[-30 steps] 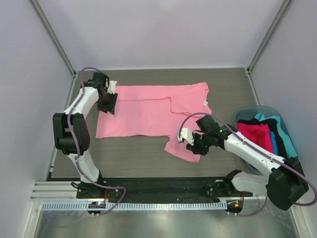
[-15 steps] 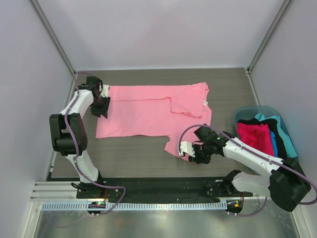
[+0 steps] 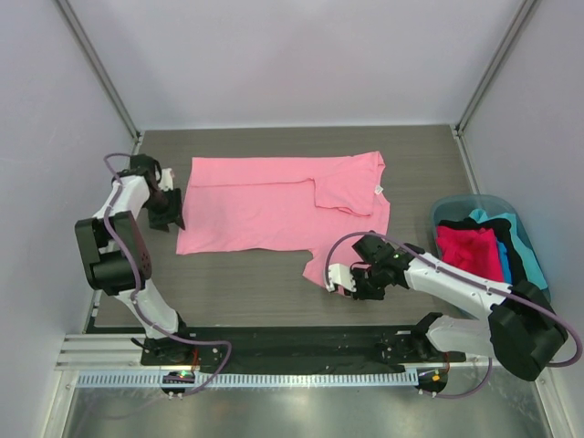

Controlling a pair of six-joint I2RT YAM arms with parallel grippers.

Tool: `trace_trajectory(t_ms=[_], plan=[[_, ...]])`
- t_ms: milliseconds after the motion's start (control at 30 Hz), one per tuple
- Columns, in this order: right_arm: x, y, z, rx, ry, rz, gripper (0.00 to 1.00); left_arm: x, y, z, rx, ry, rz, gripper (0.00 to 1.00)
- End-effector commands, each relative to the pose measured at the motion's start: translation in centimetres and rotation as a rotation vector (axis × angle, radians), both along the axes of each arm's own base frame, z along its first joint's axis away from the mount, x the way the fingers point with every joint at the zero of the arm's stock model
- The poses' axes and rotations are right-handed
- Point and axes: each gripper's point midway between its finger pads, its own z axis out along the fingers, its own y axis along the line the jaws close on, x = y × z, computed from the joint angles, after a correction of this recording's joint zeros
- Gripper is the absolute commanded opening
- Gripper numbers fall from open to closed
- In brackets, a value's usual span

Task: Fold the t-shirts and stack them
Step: Fold the tshirt

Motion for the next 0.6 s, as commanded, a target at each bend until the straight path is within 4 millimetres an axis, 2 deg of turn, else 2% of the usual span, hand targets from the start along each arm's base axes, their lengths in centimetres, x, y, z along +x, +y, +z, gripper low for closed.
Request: trace_trajectory(t_ms=[0, 33, 133, 200, 567], plan=[[0.8, 0.4, 0.3, 0.013, -0.046, 0.006, 0.05, -1.0, 0.1, 1.3, -0.108, -0.02, 0.102, 0.51], [0.9, 0.3, 0.4, 0.009, -0.051, 0.004, 0.02, -1.4, 0.1, 1.0, -0.121, -0.002, 0.105, 0.5], [1.0, 0.2, 0.7, 0.003, -0.061, -0.009, 0.01, -3.5, -0.4, 0.3, -0.171, 0.104, 0.1, 0.48], [0.8, 0.0, 0.6, -0.005, -0.055, -0.01, 0.01, -4.1, -0.3, -0.2, -0.177, 0.114, 0.11, 0.49], [1.3, 0.1, 0.4, -0.01, -0.063, -0.013, 0.01, -6.3, 0.0, -1.5, -0.174, 0.201, 0.124, 0.47]])
